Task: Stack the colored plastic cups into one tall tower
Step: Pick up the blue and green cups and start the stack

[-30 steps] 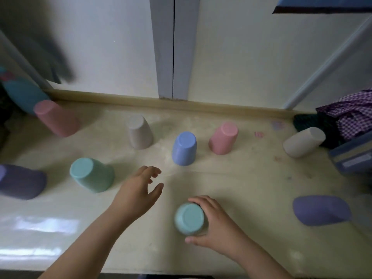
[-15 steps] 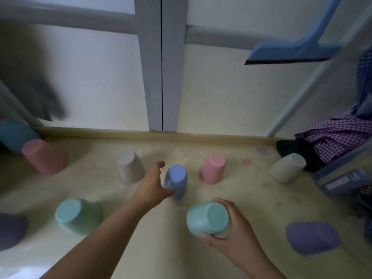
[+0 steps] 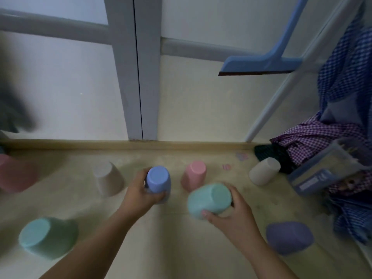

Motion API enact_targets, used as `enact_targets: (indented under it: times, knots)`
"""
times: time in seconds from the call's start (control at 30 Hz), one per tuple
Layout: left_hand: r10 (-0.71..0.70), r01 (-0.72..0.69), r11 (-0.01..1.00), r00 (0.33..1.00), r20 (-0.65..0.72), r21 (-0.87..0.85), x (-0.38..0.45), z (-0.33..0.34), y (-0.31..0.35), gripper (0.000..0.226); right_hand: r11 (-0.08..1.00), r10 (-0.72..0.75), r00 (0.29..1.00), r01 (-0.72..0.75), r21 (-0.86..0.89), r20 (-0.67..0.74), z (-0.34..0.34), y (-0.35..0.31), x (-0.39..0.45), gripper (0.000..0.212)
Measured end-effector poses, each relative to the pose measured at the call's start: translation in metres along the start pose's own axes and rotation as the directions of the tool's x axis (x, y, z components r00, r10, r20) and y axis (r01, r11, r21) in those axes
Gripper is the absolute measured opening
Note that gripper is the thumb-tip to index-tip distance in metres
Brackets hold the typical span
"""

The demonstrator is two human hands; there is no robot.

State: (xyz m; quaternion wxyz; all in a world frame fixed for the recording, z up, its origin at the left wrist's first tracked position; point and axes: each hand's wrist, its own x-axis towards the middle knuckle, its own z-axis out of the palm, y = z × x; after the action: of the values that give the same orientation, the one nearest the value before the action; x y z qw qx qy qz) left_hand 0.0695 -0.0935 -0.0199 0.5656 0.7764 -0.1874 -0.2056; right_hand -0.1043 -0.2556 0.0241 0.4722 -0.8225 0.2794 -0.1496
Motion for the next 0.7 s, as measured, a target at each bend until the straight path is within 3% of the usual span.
enact_targets:
  times: [0.2,0.37,0.57,0.7]
  knots:
    - [0.042,-0.047,0.996,0.997,-0.061,-0.075,0.014,-0.021,0.049,0.064,0.998,-0.05,0.999,0.051,0.021,-0.018,-0.005,-0.034,0.084,0.06]
    - [0.047,-0.049,0.998,0.998,-0.039,-0.04,0.018,-0.028,0.055,0.066,0.996,0.028,0.998,-0.023,-0.086,0.058,0.021,-0.004,0.113,0.058]
    - [0.017,-0.019,0.999,0.999,-0.028,-0.049,0.029,-0.023,0.06,0.064,0.995,0.09,0.991,-0.085,-0.051,0.1,0.034,0.019,0.118,0.06]
    - [0.082,-0.078,0.994,0.995,0.05,-0.075,0.051,-0.01,0.09,0.066,0.994,0.104,0.985,-0.106,0.013,0.141,0.033,0.022,0.115,0.087]
